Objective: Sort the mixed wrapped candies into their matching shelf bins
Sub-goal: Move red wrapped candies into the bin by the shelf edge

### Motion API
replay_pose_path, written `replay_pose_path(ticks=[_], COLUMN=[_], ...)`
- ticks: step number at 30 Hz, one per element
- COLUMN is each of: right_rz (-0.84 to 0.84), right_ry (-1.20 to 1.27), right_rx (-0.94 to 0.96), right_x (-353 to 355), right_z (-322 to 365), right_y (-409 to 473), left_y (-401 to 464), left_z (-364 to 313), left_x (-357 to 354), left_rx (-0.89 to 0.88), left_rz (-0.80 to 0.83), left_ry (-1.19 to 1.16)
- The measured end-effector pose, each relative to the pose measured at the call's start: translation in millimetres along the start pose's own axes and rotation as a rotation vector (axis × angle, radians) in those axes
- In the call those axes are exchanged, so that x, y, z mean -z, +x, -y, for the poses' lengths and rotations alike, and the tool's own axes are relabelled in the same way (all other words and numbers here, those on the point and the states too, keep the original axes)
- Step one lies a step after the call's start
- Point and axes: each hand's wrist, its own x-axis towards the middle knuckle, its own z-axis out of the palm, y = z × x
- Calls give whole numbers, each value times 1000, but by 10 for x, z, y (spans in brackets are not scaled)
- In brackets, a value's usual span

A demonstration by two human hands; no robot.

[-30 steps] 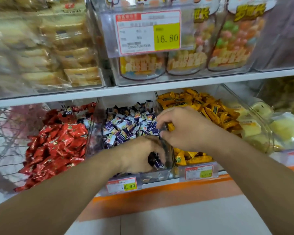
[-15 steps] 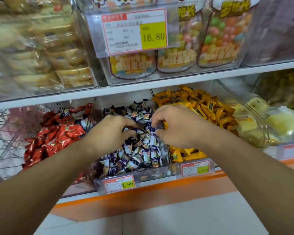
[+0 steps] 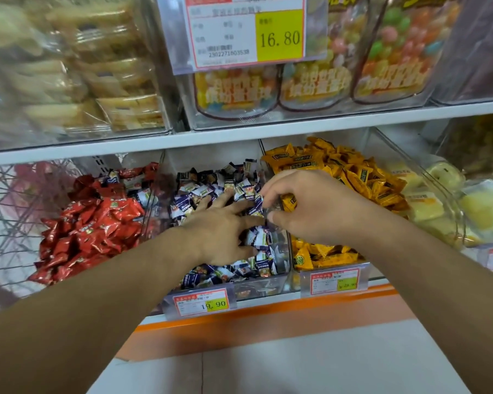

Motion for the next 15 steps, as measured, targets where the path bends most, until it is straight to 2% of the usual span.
replay_pose_path(ticks=[5, 8, 13, 15], right_rz=[10, 23, 38, 42], right_ry=[59, 61, 68, 71], right_rx=[-18, -22, -30, -31], right_x=[29, 49, 67, 64], right_z=[-8, -4, 12, 14], right_y=[-17, -38, -52, -43], left_y=[-196, -307, -432, -473], left_z=[82, 127, 177, 225], left_x=[133, 241, 522, 612], left_rx=[-53, -42, -9, -2], left_rz=[68, 151, 295, 291], left_ry=[164, 169, 11, -111])
